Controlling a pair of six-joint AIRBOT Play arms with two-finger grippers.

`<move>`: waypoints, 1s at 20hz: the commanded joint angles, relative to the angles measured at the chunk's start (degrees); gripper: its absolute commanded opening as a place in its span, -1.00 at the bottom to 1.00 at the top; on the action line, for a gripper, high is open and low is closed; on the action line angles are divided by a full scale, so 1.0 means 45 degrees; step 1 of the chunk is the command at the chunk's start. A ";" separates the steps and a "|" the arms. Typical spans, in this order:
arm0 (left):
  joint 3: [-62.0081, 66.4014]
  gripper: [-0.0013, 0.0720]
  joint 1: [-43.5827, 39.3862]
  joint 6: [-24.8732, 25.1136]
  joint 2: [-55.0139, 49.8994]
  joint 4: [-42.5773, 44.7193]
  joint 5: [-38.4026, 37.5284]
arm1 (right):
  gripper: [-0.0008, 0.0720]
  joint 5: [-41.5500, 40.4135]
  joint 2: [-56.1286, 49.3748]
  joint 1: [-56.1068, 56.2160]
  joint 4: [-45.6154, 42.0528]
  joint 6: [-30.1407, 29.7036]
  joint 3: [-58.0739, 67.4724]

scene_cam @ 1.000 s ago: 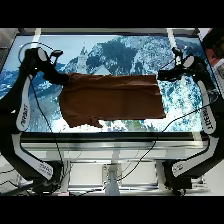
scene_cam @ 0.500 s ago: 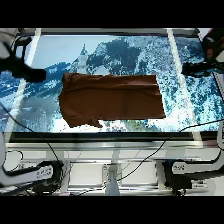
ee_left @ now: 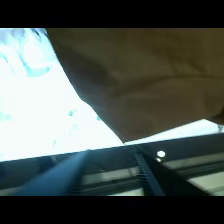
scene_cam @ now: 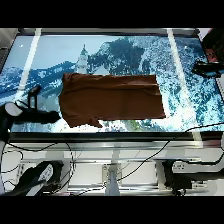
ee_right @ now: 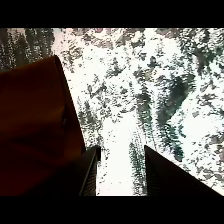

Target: Fold the clothes and pants, and hang the long-sleeved shirts on hangers.

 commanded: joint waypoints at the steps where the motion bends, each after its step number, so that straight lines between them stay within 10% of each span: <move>1: -0.1477 0.30 0.0078 0.0461 0.0291 -0.1171 0.0141 | -0.13 -0.0058 0.0015 -0.0044 0.0379 0.0005 0.0005; 20: -0.2929 0.34 0.0073 0.2671 -0.2118 -0.4216 0.3657 | -0.13 0.0330 0.0019 -0.0044 0.0432 0.0015 0.0005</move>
